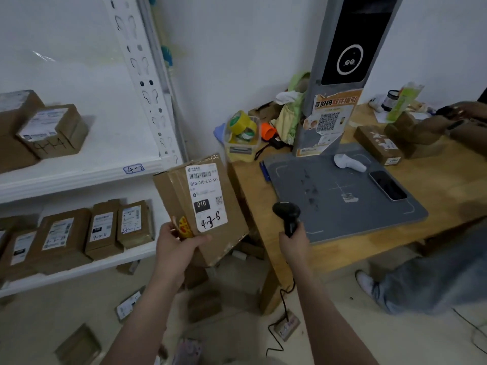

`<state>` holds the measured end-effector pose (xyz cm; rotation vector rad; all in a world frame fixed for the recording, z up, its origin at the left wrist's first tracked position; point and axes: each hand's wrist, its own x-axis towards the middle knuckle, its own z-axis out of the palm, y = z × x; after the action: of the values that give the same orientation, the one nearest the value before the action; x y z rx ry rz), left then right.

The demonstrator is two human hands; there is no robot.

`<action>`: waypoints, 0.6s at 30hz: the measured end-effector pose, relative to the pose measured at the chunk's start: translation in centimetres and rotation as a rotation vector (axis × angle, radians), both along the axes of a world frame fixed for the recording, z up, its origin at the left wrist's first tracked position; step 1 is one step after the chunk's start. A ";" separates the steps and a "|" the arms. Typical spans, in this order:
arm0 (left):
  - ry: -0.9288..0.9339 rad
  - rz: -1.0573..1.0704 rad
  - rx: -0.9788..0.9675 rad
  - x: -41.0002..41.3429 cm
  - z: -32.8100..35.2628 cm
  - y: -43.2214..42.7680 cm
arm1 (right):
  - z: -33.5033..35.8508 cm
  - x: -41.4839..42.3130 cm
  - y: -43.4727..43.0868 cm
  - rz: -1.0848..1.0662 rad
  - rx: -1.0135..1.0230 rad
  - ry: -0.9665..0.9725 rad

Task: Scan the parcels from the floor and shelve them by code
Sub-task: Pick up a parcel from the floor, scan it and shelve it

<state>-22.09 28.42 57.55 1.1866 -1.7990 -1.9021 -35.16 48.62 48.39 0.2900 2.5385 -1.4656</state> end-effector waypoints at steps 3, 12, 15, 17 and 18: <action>-0.003 0.001 0.049 0.4 -0.4 0.0 | -2.8 -0.7 0.6 0.090 0.102 -0.098; -0.019 0.003 0.104 1.4 -0.5 -0.2 | -7.2 -2.5 1.4 0.138 0.128 -0.246; -0.030 0.022 0.115 1.5 -0.8 -0.6 | -7.9 -3.1 1.1 0.155 0.168 -0.257; -0.039 0.028 0.120 1.4 -1.1 -0.9 | -8.2 -3.4 1.0 0.150 0.193 -0.242; -0.040 0.028 0.119 1.3 -1.3 -1.0 | -8.3 -3.5 1.0 0.143 0.212 -0.228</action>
<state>-20.76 27.42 56.28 1.2911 -1.7007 -2.0078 -38.65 49.57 40.10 0.2827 2.4723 -1.0498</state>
